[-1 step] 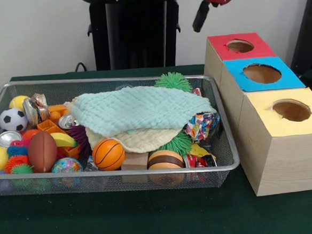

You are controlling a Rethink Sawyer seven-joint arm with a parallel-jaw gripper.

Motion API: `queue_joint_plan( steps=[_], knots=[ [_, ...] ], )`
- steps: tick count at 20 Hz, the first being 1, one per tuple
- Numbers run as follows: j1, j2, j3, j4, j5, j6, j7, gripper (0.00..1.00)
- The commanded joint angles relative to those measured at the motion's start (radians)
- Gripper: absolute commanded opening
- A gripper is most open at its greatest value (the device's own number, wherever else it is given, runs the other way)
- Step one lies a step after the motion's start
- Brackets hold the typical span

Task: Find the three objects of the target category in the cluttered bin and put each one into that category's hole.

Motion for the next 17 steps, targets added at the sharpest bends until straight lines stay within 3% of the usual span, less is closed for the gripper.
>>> queue_joint_plan(
  steps=[1,17],
  knots=[
    [-0.024,0.107,-0.017,-0.174,-0.11,0.146,-0.01,0.0],
    [-0.025,0.124,-0.037,-0.218,-0.153,0.187,0.002,0.0]
  ],
)
